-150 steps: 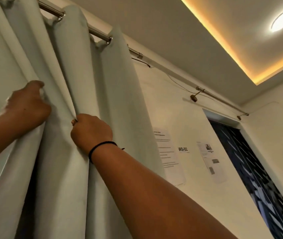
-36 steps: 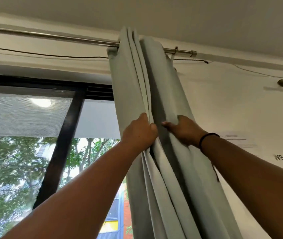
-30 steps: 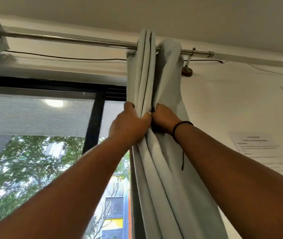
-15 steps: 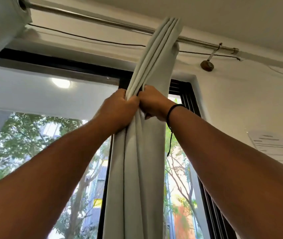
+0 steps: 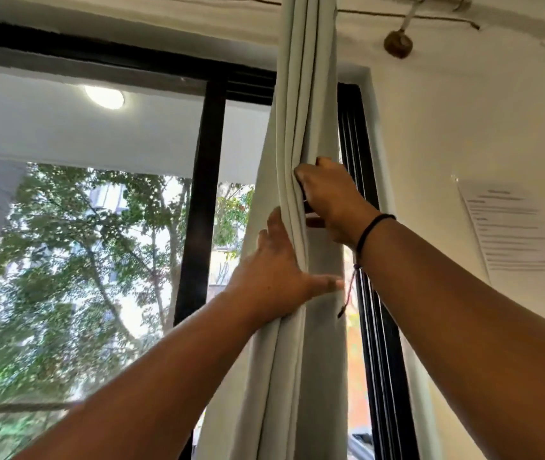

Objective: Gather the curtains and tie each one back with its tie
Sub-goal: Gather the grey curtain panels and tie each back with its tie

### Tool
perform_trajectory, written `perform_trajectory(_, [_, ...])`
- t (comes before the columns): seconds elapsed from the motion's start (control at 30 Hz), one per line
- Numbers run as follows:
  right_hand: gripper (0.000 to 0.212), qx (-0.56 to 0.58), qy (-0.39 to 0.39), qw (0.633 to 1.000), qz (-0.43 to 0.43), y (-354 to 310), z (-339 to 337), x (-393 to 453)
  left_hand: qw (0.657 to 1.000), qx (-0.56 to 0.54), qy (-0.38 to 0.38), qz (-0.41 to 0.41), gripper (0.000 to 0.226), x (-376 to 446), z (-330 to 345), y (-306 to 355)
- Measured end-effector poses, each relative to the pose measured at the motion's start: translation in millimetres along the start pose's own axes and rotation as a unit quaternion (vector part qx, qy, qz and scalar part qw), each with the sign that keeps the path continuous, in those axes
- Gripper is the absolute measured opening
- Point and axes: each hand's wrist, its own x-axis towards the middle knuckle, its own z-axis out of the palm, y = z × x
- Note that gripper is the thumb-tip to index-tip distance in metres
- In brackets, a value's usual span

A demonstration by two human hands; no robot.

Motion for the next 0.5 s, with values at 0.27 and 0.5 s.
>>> perform_trajectory(0.27, [0.022,-0.106,-0.013,0.993,-0.054,18.3,-89.3,-30.3,0.992,0.034,0.035,-0.120,0.115,-20.6,21.8,55.9])
perform_trajectory(0.5, [0.006,-0.010,-0.079,0.997,-0.007,42.3,-83.1,-76.1,0.987,0.002,0.065,-0.148,0.064,-43.0,60.1,99.1])
